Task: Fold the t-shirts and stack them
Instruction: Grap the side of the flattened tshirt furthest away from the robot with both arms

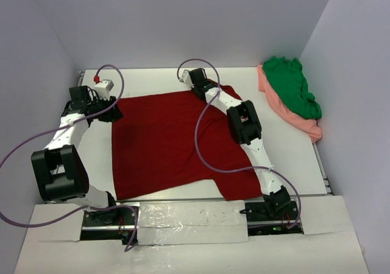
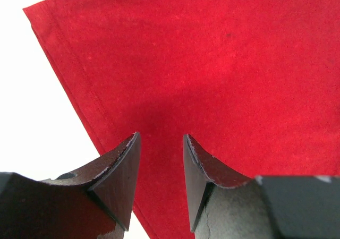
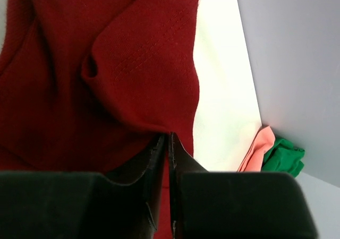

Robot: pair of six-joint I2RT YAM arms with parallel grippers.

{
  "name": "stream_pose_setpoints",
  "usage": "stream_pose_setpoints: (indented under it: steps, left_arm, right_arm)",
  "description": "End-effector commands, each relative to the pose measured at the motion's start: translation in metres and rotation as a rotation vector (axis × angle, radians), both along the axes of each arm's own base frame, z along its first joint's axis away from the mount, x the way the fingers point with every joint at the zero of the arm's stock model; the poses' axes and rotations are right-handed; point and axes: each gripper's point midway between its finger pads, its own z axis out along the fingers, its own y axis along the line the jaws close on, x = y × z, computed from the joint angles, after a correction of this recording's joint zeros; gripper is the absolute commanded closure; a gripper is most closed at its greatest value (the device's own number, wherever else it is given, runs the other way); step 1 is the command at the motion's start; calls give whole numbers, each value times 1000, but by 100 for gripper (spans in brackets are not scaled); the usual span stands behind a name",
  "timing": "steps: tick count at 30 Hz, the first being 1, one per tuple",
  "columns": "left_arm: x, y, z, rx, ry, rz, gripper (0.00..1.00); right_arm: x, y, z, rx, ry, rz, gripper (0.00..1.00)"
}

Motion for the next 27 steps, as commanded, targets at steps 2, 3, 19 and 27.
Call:
stream_pose_setpoints:
  steps: [2, 3, 19, 27]
  left_arm:
    - [-1, 0, -3, -5, 3, -11, 53]
    - [-2, 2, -4, 6, 8, -1, 53]
    - [72, 73, -29, 150, 71, 386, 57]
    - [144, 81, -34, 121, 24, 434, 56]
  right_arm:
    - [10, -5, 4, 16, -38, -14, 88]
    - [10, -6, 3, 16, -35, -14, 90]
    - [7, -4, 6, 43, -35, -6, 96]
    - [6, -3, 6, 60, -31, -5, 96]
